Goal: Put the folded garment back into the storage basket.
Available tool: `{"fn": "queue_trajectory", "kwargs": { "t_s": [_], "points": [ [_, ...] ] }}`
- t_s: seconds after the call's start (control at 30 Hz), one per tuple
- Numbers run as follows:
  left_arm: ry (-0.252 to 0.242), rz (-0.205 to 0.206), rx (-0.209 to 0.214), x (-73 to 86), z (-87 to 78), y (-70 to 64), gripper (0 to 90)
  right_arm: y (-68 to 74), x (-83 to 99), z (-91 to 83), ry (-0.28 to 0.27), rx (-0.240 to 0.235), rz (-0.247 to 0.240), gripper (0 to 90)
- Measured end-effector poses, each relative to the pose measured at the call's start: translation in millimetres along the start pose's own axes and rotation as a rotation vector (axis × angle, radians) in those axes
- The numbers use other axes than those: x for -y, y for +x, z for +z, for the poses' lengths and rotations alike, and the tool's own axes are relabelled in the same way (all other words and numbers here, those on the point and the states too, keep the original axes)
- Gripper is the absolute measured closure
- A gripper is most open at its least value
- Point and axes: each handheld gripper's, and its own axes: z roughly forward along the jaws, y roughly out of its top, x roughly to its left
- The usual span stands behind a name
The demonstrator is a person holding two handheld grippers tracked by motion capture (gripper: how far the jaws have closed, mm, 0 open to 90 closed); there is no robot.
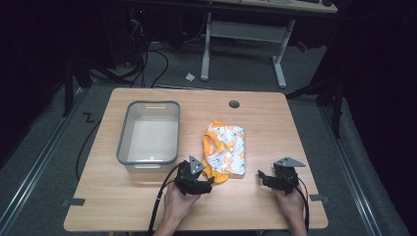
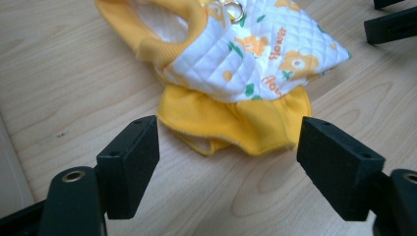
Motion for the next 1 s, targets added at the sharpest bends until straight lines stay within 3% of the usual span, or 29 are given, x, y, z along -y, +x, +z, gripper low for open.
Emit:
{"fn": "queue_trajectory", "kwargs": {
  "t_s": [0.47, 1.0],
  "points": [
    [-0.005, 0.006, 0.000, -27.3, 7.6, -0.2, 23.1, 0.0, 0.0, 0.0, 0.000, -0.001, -0.002, 27.3],
    [-0.004, -0.028, -0.019, -60.3, 22.9, 12.6, 21.6, -0.1, 0.0, 0.0, 0.000, -0.002, -0.003, 27.3]
  ]
}}
